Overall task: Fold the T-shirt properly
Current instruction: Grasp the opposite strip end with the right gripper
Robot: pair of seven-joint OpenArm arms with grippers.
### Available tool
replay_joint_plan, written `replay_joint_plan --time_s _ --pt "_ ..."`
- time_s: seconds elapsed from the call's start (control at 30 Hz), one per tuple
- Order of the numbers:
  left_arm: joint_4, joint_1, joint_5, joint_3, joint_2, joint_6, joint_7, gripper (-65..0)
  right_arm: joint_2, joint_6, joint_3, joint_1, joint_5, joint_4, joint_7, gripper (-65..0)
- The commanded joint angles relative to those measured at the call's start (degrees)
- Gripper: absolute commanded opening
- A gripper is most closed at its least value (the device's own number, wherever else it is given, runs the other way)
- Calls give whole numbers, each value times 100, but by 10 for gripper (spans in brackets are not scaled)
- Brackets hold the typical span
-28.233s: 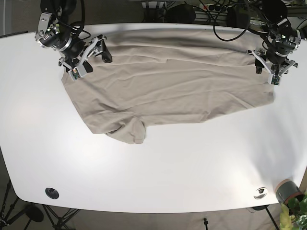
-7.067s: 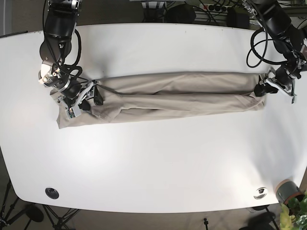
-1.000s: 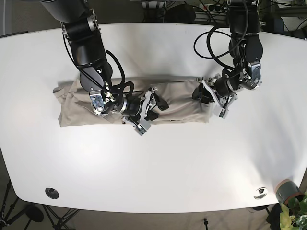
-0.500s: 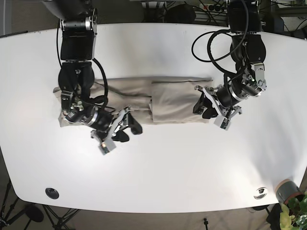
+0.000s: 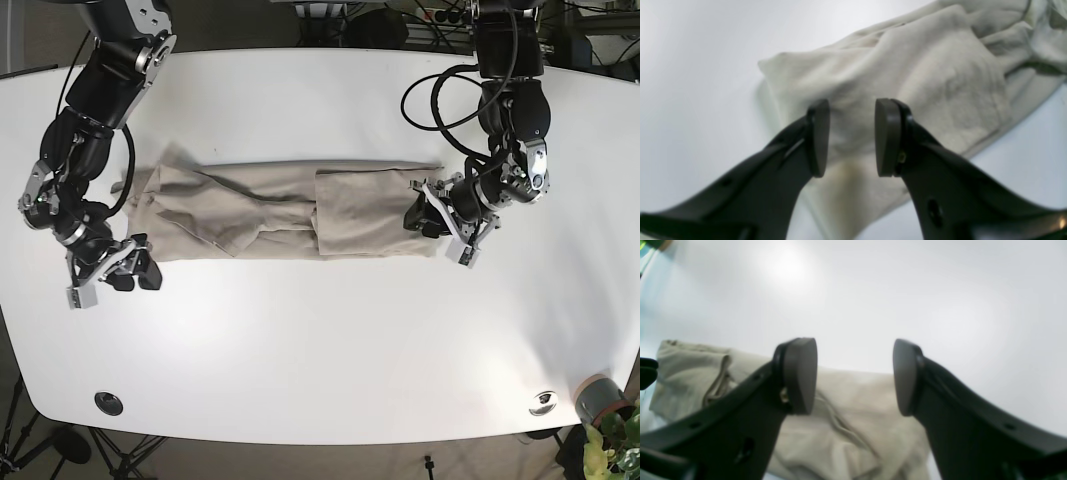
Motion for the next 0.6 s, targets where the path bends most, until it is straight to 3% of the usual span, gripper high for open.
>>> replay_joint_plan --time_s 0.0,0.17,0.3,0.57 --pt "-83 -158 -110 -17 -52 -26 -113 -440 276 54 292 127 119 -230 92 -303" --pt "-285 -184 -110 1 -52 -26 -245 -440 663 54 846 127 110 -1083 118 -303" --pt "-479 -184 -101 19 -79 -26 -543 -440 927 76 916 144 110 -1680 144 -303" --pt "-716 -193 -101 19 -88 -26 -552 -440 1024 76 907 -67 127 -2006 338 -303"
